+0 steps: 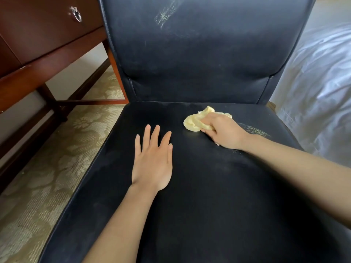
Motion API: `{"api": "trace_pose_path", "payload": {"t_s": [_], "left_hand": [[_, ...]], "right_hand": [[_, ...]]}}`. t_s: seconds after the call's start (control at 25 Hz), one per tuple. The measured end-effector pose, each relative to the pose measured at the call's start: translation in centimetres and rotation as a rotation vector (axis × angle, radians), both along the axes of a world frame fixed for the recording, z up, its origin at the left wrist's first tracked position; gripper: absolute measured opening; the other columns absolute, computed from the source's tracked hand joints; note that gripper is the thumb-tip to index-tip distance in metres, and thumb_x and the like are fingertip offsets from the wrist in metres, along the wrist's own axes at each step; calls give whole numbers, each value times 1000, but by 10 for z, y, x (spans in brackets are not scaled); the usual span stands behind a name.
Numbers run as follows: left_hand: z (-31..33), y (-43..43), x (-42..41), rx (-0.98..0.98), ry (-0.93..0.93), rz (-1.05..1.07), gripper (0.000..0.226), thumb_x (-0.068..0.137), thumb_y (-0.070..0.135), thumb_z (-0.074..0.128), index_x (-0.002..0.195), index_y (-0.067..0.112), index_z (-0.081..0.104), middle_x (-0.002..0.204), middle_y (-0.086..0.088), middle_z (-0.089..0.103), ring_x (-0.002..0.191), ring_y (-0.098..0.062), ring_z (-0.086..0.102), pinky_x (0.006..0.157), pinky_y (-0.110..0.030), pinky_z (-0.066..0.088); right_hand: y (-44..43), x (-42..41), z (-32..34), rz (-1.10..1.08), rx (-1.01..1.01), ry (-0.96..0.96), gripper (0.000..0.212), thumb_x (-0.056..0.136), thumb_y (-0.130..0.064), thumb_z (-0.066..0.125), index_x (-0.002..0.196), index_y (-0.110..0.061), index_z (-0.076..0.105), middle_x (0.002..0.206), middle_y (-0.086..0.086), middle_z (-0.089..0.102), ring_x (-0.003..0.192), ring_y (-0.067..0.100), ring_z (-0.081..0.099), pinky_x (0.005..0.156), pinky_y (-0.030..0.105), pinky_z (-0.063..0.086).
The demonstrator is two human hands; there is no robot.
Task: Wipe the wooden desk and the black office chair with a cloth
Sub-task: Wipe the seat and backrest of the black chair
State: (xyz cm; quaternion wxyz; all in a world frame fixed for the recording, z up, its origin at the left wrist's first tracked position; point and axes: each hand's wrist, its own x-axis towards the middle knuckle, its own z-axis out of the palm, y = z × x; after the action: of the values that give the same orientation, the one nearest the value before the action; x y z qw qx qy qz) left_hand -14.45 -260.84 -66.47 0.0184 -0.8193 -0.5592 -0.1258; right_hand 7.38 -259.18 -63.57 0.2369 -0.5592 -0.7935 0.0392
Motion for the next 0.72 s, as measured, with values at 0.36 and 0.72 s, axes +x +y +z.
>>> {"api": "trace_pose_path", "payload": {"t_s": [0.36,0.72], "left_hand": [[15,3,-3,163,414,10,58,97,42,0,151,26,15,161,-1,7,146,-29,-13,112,-58,-8],[24,-28,41,65,216,27,50,103,32,15,152,23,6,161,-3,1,147,-27,-12,113,-58,-4]], "right_hand": [[-93,-4,3,245,-95,23,25,89,-1,57,66,-8,53,73,-13,55,80,-10,42,100,3,24],[-146,7,1,462,-66,-157,16,94,-23,57,107,-21,66,90,-11,53,85,3,46,83,10,36]]}}
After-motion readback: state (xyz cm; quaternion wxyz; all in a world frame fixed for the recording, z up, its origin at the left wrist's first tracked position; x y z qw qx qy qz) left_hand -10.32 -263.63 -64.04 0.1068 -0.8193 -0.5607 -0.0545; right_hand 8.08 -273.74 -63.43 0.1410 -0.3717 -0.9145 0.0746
